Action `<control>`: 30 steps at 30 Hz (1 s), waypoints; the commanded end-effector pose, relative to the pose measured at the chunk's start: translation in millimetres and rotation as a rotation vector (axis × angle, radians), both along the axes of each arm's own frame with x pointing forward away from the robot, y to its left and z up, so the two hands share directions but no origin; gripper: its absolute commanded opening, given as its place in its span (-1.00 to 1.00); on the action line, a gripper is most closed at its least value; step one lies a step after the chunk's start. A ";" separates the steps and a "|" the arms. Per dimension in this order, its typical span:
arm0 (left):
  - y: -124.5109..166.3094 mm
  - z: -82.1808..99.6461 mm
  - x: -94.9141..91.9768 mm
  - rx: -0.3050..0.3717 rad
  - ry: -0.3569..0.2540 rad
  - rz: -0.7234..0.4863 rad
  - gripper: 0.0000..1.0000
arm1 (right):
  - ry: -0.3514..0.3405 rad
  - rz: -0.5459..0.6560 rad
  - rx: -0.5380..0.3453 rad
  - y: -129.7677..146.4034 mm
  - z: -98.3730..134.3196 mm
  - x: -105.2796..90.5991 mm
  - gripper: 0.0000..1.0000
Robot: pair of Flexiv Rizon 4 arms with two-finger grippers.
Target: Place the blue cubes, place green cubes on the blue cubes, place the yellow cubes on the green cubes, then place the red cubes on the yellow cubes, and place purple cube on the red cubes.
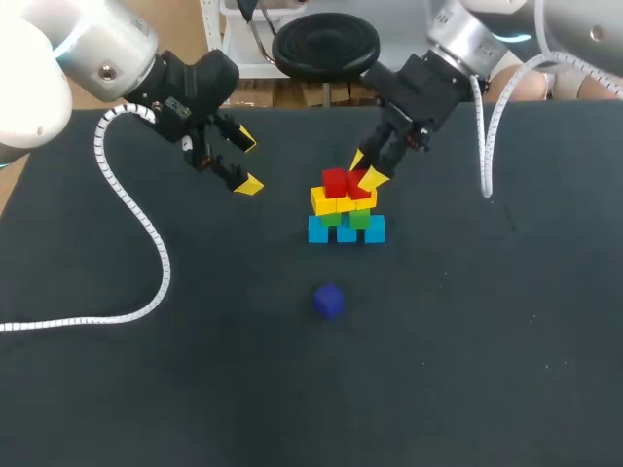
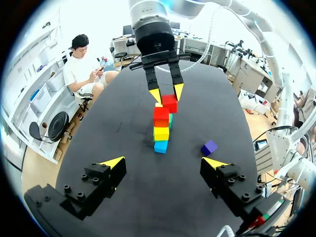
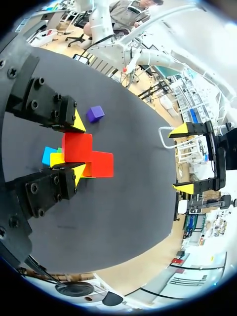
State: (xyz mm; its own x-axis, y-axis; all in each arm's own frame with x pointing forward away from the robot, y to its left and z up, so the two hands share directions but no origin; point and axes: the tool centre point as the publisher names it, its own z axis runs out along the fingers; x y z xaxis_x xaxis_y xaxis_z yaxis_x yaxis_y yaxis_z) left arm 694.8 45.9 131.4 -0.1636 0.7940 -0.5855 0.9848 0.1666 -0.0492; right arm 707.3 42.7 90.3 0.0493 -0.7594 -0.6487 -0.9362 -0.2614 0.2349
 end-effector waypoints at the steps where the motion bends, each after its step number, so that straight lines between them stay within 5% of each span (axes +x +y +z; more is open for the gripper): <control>1: 0.5 -0.3 1.9 -0.001 0.002 -0.004 1.00 | 0.002 -0.002 0.000 -0.5 -1.1 0.2 -1.00; 30: 0.5 -0.3 1.9 -0.001 0.002 -0.004 1.00 | 0.002 -0.004 -0.001 3.2 -3.4 7.5 -1.00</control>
State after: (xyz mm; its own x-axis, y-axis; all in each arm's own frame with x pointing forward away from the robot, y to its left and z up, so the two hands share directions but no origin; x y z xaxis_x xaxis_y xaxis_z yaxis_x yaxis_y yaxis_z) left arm 694.8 45.8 131.4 -0.1636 0.7940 -0.5855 0.9848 0.1666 -0.0492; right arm 712.7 45.4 86.8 0.0456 -0.7600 -0.6483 -0.9382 -0.2555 0.2336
